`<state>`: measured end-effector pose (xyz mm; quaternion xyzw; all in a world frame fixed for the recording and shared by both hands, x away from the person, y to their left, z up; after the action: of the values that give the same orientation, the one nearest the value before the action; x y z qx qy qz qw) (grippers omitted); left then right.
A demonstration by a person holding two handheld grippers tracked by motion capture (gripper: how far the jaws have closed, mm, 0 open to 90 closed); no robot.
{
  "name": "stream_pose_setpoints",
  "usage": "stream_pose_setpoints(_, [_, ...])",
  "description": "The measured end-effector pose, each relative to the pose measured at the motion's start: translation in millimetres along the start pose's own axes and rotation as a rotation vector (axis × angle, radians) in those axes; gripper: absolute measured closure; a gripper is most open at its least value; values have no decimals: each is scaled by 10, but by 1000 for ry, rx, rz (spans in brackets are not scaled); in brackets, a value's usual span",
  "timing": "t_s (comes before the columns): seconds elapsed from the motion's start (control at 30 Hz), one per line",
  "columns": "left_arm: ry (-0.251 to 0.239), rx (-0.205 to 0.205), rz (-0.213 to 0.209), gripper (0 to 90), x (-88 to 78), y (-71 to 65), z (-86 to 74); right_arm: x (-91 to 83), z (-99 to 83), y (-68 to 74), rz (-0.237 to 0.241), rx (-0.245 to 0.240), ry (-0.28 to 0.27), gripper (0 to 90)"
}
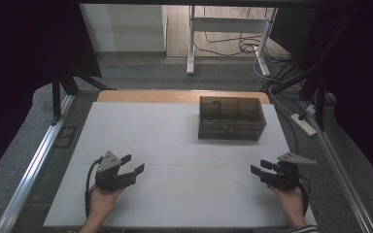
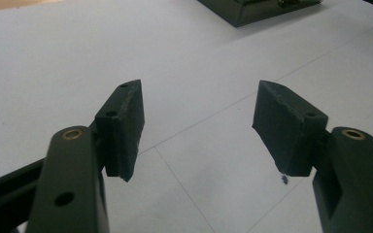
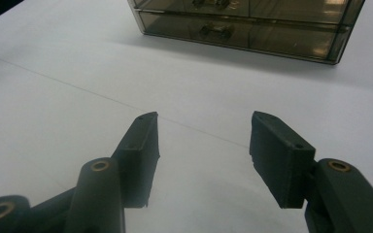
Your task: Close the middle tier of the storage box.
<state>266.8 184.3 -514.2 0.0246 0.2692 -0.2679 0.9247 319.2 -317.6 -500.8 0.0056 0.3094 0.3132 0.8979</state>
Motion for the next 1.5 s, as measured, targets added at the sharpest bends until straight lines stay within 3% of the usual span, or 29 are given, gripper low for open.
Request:
stream_pose_setpoints(0.5, [-49, -17, 12, 348, -171, 44, -108, -103, -114, 85, 6, -10, -36, 404])
stream_pose_setpoints(1.1, [-69, -13, 24, 328, -331, 61, -233, -276, -289, 187, -11, -32, -78, 366])
stream_pose_setpoints(1.5, [-85, -54, 19, 318, -414, 113, -324, -369, -414, 206, -25, -52, -102, 349])
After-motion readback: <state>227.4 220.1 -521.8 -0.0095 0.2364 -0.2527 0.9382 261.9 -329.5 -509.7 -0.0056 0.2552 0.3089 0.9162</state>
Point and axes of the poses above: each handheld gripper's, and its own axes: x roughly forward along the jaws, z roughly out of its top, y roughly to its left, the point moved 2 cm from there along x, roughly forward along the jaws, and after that the axes turned 2 degrees about z, right-handed, at the moved point
